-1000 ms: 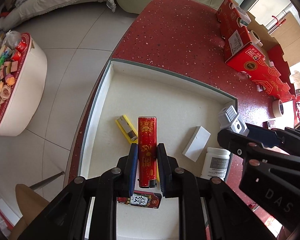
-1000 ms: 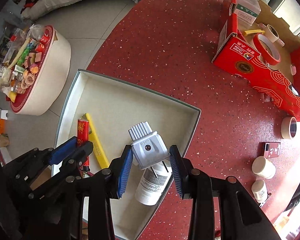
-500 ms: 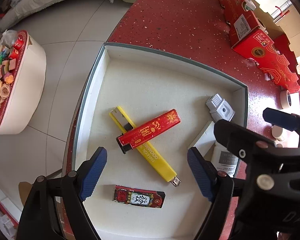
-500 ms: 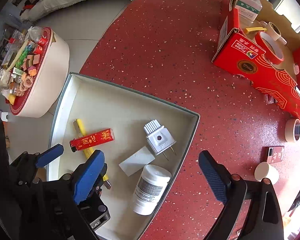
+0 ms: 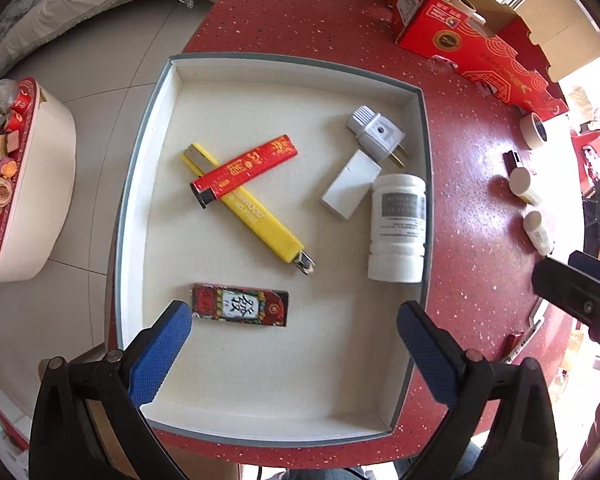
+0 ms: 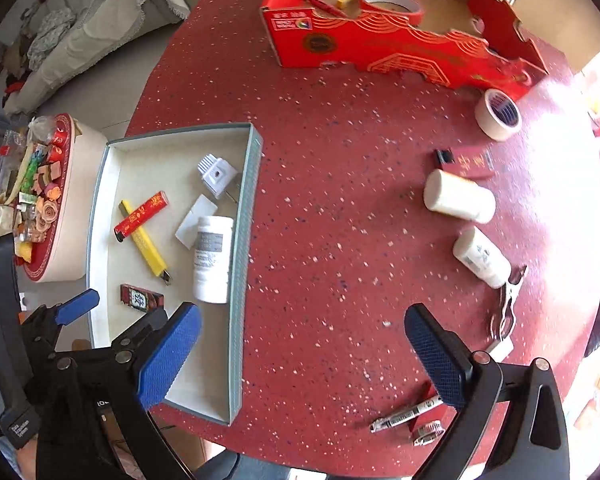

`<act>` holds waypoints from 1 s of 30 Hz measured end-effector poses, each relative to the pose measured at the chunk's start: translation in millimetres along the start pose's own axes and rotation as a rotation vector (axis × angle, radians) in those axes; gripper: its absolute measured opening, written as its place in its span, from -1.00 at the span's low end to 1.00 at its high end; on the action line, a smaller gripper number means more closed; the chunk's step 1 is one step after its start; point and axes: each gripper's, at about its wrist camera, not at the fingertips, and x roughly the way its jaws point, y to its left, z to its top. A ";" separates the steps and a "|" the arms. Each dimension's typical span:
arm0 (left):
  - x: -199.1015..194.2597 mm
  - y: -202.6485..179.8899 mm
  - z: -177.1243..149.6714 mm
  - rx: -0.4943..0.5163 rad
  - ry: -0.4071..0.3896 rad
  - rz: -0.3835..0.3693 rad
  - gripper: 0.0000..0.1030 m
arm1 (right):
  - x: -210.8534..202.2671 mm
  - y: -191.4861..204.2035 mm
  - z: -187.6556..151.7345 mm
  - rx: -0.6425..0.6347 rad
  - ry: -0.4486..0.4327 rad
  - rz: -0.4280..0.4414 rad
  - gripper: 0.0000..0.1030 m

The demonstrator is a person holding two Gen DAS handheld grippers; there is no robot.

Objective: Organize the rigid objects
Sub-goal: 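Move left gripper to the orange-label pill bottle while right gripper approaches the metal hose clamp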

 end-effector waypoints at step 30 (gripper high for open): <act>83.2 -280.8 -36.6 0.682 0.097 0.081 1.00 | 12.6 -230.0 -168.3 0.567 0.137 -0.042 0.98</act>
